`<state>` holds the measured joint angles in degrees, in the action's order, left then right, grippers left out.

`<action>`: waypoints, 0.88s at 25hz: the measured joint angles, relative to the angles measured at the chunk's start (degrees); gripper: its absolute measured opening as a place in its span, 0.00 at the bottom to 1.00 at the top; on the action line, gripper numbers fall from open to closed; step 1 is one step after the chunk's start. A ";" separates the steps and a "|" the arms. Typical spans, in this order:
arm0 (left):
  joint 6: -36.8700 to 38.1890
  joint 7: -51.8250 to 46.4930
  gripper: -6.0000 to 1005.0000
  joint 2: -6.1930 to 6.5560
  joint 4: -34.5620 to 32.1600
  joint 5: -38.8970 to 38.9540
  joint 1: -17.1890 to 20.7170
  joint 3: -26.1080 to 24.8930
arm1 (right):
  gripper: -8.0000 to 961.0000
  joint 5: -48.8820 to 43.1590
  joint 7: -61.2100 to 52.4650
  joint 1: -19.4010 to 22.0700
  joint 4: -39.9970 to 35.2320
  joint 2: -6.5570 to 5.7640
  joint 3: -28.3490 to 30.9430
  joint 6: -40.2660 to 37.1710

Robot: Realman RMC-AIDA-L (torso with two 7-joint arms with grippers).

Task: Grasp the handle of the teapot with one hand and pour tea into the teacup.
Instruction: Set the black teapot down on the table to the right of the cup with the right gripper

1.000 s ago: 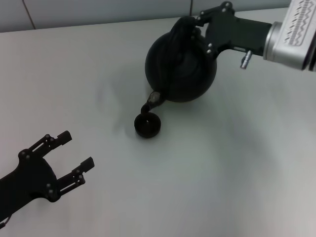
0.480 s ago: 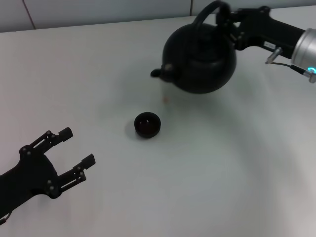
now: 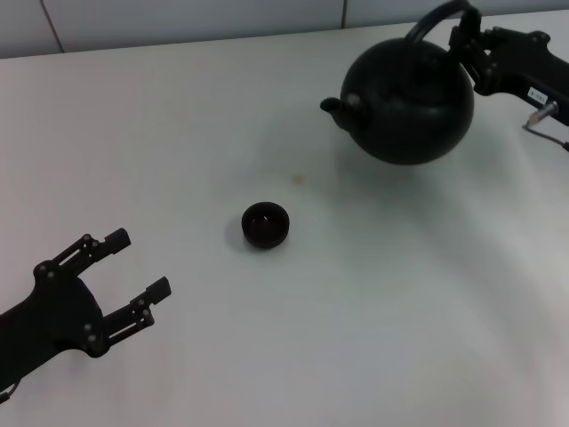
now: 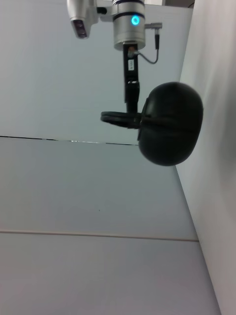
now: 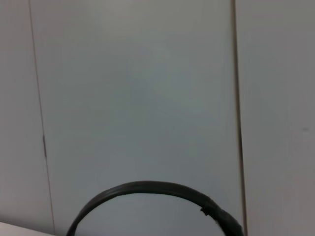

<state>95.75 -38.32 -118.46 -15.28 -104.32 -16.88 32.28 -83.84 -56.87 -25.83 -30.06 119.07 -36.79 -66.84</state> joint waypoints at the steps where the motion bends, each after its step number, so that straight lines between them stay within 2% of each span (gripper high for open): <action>1: 0.01 0.00 0.80 0.00 0.00 0.00 0.00 0.00 | 0.09 0.04 -0.01 0.33 0.24 0.00 0.05 -0.06; 12: 0.19 0.00 0.80 0.19 -0.11 0.00 0.00 0.31 | 0.09 0.65 3.25 2.79 6.17 0.18 0.12 -0.88; 22: 0.90 -0.03 0.80 0.25 -0.10 0.00 -0.07 0.40 | 0.09 0.99 7.75 2.64 8.65 0.18 0.22 0.93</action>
<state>96.65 -38.35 -118.21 -15.39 -104.32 -16.95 32.69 -82.85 -49.12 -23.19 -21.41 119.25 -36.57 -65.92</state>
